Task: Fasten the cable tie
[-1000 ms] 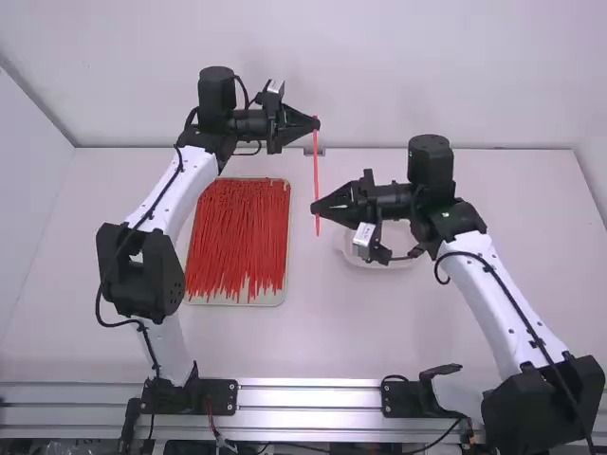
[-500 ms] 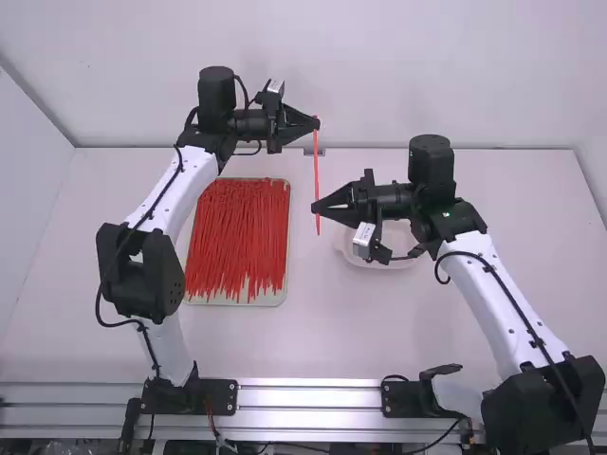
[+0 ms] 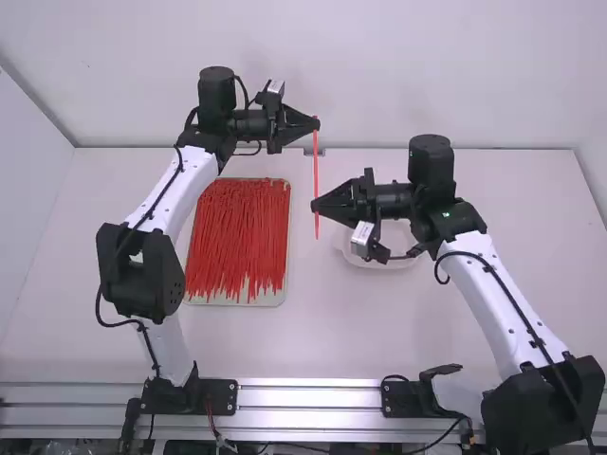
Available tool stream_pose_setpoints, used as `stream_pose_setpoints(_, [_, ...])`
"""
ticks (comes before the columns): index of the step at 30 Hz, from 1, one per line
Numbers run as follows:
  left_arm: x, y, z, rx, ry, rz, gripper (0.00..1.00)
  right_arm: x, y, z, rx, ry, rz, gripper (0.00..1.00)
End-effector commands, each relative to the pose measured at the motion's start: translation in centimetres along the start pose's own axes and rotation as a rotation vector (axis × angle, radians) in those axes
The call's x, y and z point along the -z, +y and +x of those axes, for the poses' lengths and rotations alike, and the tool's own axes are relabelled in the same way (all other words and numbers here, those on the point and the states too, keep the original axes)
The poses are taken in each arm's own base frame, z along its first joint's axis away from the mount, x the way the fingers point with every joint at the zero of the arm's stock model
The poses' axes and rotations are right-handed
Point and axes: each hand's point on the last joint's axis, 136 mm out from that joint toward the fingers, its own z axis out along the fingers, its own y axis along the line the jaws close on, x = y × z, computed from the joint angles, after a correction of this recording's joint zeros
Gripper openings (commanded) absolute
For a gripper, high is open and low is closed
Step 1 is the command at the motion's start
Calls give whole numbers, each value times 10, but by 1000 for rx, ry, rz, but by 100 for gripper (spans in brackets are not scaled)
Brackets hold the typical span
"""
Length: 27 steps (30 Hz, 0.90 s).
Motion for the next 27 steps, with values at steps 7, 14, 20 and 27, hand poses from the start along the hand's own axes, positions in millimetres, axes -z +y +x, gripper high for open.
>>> stream_pose_setpoints(7, [-1,-13,5,-54,27,19,2,2,-12,1,50,8,15,10])
stream_pose_setpoints(14, [-1,-14,8,-64,44,25,2,3,-16,3,56,15,23,9])
stream_pose_setpoints(20, [-1,-14,8,-64,44,25,2,3,-17,4,59,19,22,9])
stream_pose_setpoints(27, [-1,-14,8,-64,45,25,2,3,-17,9,29,50,18,0])
